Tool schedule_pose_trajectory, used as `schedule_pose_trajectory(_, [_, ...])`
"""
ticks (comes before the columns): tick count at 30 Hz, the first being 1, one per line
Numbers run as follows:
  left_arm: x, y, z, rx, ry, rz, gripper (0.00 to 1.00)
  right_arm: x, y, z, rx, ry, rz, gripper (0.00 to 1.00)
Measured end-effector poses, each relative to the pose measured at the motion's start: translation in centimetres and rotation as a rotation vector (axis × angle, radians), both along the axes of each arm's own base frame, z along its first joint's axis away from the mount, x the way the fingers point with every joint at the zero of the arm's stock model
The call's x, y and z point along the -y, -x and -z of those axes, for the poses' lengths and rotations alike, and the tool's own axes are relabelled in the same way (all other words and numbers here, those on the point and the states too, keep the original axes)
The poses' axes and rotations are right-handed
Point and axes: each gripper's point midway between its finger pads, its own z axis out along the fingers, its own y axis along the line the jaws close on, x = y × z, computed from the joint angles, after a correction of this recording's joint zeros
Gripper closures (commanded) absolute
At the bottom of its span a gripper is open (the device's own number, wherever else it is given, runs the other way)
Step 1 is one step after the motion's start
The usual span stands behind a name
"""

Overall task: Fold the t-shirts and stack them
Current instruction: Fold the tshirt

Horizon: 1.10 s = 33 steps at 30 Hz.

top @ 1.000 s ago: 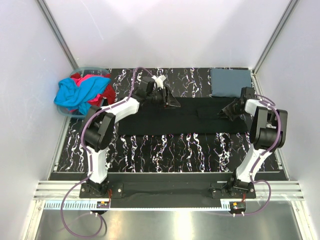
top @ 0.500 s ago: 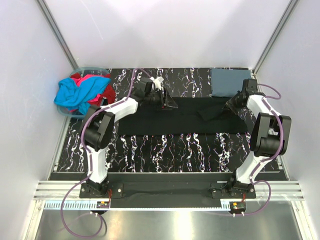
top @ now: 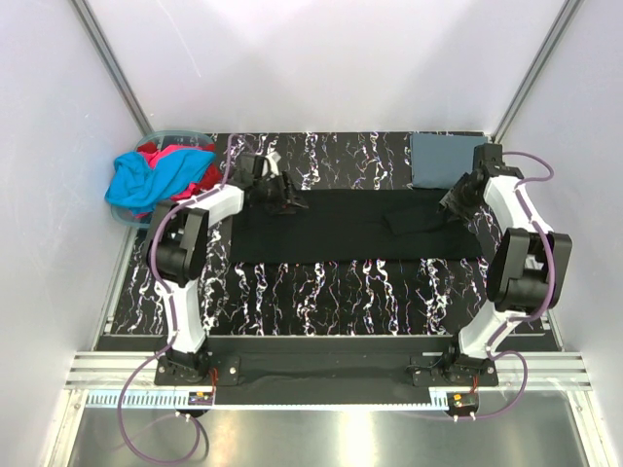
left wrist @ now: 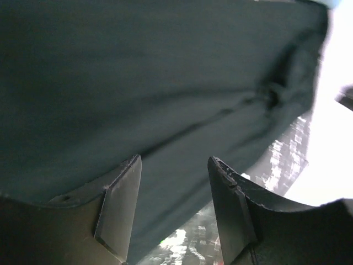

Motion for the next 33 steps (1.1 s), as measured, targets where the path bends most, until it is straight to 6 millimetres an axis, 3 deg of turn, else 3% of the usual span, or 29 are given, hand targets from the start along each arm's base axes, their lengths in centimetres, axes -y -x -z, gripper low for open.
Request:
schedule_pose_trajectory(6, [-5.1,-1.0,3.6,-0.079,-0.116,-0.116,0.45,-0.8,-0.4,-1.7,0.046,-0.011,-0.036,0.59])
schedule_pose_trajectory(12, [-6.5,0.4,5.0,-0.107,-0.171,-0.164,0.48,-2.4,-0.6,-0.9,0.048,-0.061,-0.082,0.58])
schedule_pose_trajectory(18, [-7.6,4.2,5.3,-0.113,-0.25,-0.194,0.48,-3.0,0.7,-0.5,0.044,-0.078,-0.096,0.57])
schedule_pose_trajectory(22, [-8.4,6.5,5.5,-0.105,-0.302,-0.232,0.49,-3.1,1.3,-2.1,0.089,-0.071,-0.106,0.56])
schedule_pose_trajectory(24, [-8.9,7.8,5.6,-0.102,-0.317,-0.265,0.55,-3.2,1.7,-3.1,0.117,-0.068,-0.111,0.56])
schedule_pose_trajectory(28, [-11.0,11.3,5.8,-0.137,-0.337,-0.37,0.55,-3.6,2.3,-4.7,0.163,-0.078,-0.128,0.56])
schedule_pose_trajectory(31, [-12.8,14.1,5.5,-0.168,-0.383,-0.437,0.54,-3.9,2.9,-4.4,0.163,-0.093,-0.136,0.56])
schedule_pose_trajectory(33, [-14.0,15.7,4.0,-0.155,-0.411,-0.486,0.51,-4.1,3.3,-3.8,0.154,-0.1,-0.138,0.56])
